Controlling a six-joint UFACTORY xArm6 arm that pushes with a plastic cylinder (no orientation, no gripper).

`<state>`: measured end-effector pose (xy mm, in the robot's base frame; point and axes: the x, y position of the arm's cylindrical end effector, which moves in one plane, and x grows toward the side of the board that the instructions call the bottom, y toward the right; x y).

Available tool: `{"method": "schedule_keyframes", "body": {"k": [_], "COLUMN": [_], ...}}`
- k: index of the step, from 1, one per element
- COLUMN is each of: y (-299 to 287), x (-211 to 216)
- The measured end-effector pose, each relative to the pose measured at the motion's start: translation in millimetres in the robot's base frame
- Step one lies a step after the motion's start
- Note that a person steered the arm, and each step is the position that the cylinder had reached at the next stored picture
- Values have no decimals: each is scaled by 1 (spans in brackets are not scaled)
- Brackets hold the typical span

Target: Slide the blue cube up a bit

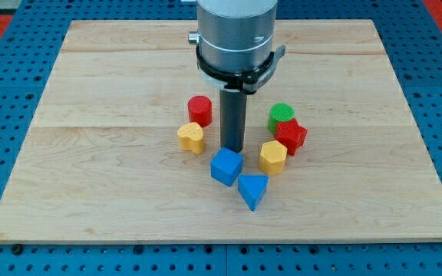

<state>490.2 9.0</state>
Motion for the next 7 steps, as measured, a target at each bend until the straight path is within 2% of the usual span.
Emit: {"method": "schedule_keyframes", "body": {"k": [1, 3, 4, 5, 6, 7], "y": [-13, -14, -19, -49, -91, -110], "x": [5, 55, 32, 8, 30, 128]}}
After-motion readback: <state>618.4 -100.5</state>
